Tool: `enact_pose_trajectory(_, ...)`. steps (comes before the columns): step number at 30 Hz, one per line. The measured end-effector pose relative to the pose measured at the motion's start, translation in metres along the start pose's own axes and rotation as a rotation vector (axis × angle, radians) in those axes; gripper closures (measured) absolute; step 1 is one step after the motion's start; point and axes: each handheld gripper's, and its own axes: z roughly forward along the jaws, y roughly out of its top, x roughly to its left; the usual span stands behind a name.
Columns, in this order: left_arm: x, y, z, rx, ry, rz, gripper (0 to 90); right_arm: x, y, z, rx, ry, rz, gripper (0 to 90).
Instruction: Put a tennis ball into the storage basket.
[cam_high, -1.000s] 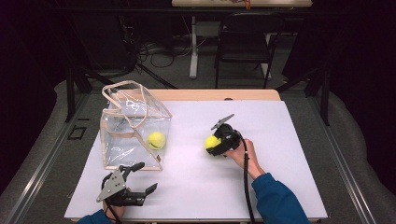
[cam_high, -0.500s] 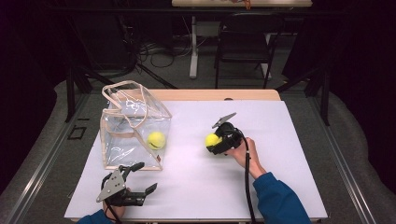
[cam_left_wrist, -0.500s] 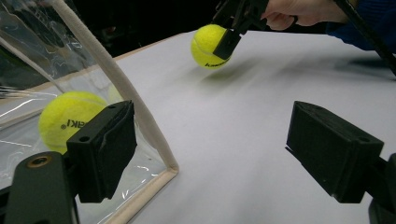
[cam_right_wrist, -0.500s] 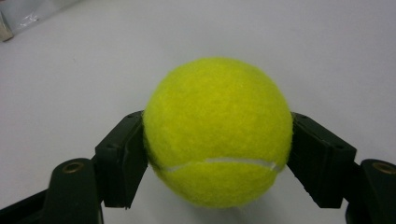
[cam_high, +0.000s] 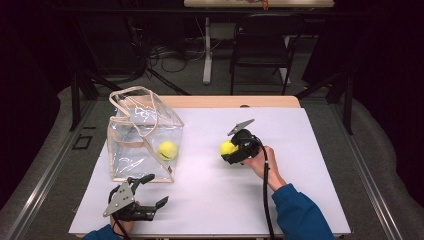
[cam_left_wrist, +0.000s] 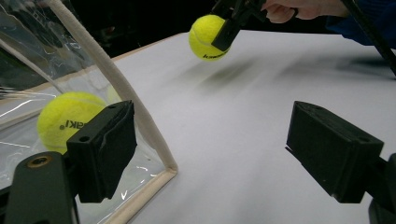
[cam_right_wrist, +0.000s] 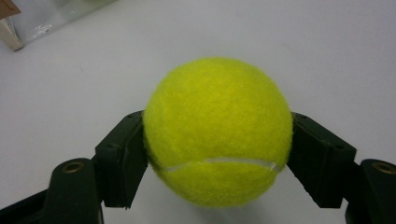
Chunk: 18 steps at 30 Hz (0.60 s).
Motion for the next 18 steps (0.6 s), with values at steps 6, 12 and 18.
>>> enact_pose_trajectory(6,0.000,0.000,0.000,0.000,0.000,-0.002,15.8,0.001,0.002,-0.004,-0.009,-0.006,-0.009,26.2)
enact_pose_trajectory(12,0.000,0.000,0.000,0.002,0.000,-0.001,15.9,0.002,0.005,-0.010,-0.028,-0.009,-0.010,26.2)
enact_pose_trajectory(18,0.000,0.000,0.000,0.000,0.000,-0.001,15.8,0.004,0.009,-0.015,-0.042,-0.015,-0.023,26.2)
